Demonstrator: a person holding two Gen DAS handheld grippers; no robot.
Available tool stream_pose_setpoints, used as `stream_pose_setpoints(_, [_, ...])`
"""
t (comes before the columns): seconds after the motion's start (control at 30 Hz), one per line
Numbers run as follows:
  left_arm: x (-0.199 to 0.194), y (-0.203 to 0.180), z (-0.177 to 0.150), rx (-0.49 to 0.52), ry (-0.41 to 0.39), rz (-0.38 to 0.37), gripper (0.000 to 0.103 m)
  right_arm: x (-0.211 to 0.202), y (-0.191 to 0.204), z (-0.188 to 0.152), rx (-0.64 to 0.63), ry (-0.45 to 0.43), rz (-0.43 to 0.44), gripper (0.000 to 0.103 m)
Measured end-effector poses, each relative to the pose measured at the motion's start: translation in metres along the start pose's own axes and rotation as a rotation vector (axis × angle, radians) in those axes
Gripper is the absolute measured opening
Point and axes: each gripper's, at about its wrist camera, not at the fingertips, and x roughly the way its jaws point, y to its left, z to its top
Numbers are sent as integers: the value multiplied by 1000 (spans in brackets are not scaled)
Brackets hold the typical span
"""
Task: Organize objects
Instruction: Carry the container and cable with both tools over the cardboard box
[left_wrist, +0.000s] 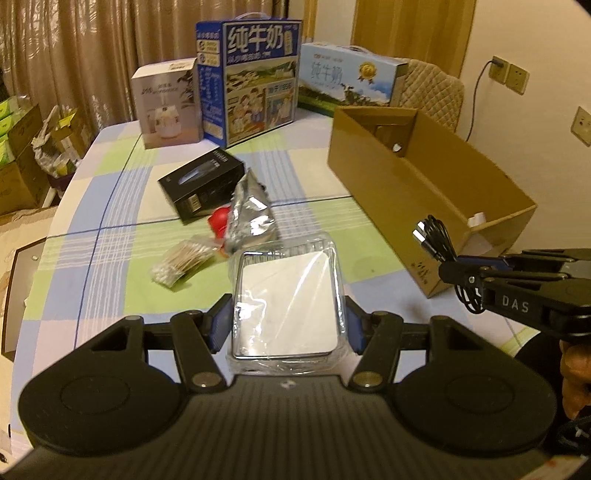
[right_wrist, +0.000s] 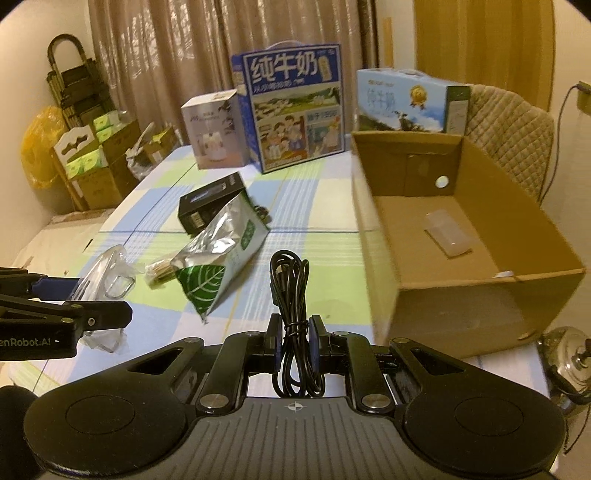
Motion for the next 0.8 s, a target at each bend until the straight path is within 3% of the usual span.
stream_pose_setpoints(0.27, [2,-26,20,17,-19,-52,56,-21,-28,10,30,-41,-52,11])
stream_pose_setpoints(0.8, [37,-109,91,92,-73,-177,56,-45,-115,46,62,-115,-201,11])
